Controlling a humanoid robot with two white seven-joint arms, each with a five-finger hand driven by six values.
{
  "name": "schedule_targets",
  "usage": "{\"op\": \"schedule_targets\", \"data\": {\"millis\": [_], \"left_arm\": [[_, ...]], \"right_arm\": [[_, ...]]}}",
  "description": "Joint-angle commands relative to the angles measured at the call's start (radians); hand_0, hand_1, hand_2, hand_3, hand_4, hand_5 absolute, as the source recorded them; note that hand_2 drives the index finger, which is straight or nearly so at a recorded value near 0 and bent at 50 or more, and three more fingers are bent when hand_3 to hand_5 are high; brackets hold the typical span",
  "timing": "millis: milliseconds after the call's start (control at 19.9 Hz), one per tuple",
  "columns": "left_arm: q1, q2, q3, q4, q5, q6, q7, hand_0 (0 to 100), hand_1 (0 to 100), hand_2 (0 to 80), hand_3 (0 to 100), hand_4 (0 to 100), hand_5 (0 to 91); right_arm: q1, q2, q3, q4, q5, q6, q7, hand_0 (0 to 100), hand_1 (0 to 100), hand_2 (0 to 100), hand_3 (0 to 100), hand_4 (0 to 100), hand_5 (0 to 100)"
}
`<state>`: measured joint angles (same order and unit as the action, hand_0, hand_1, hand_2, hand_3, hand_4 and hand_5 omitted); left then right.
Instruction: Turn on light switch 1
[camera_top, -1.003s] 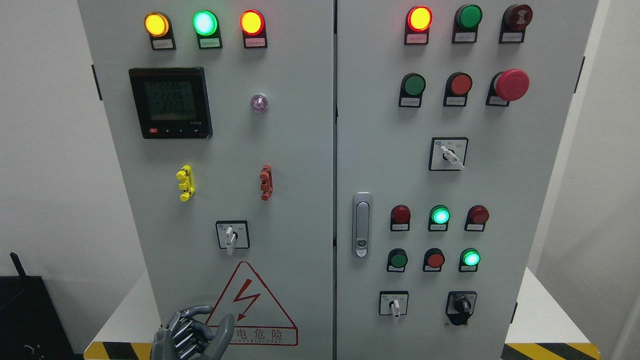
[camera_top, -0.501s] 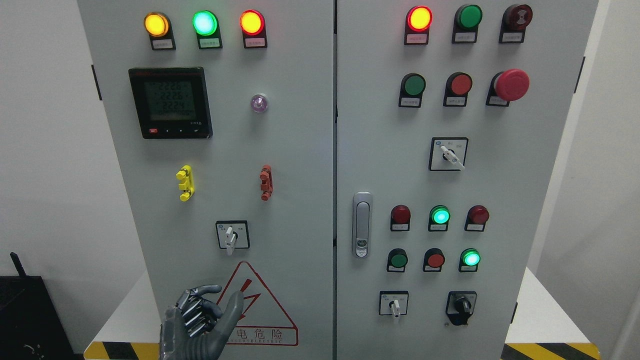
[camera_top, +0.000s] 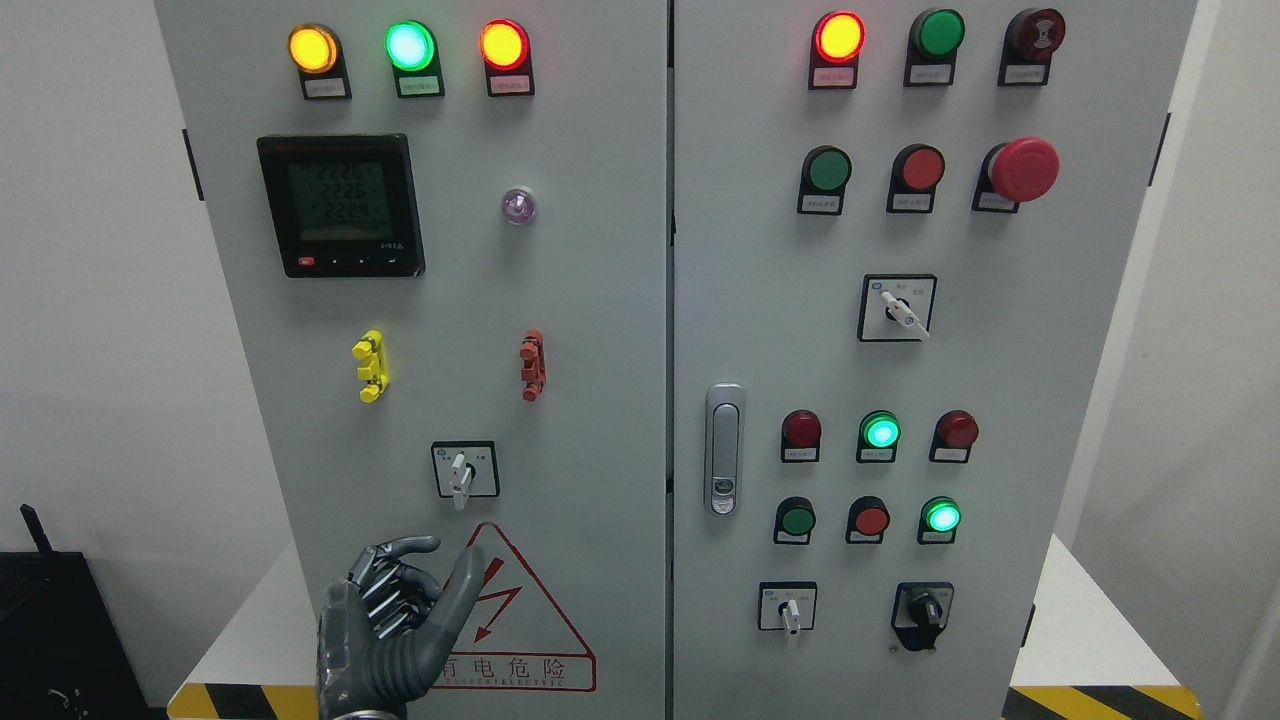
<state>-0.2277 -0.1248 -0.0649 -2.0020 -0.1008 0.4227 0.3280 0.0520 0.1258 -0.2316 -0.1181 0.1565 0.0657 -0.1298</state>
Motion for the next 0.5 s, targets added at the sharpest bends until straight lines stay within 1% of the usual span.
{"op": "schedule_targets", "data": {"millis": [0,451], "left_arm": [[-0.035,-0.012,0.027,0.005,-0.002,0.018,-0.003,5,71,46.1,84,90,87.3],[-0.068,-0.015,0.027,0.035,0.0,0.03,-0.003,6,71,46.5,85,90,87.3]], "right_arm": [[0.0,0.0,0.0,0.0,0.0,0.0,-0.001,31,0,0,0,0,0],[0.0,0.0,0.0,0.0,0.0,0.0,-0.001,31,0,0,0,0,0]]}}
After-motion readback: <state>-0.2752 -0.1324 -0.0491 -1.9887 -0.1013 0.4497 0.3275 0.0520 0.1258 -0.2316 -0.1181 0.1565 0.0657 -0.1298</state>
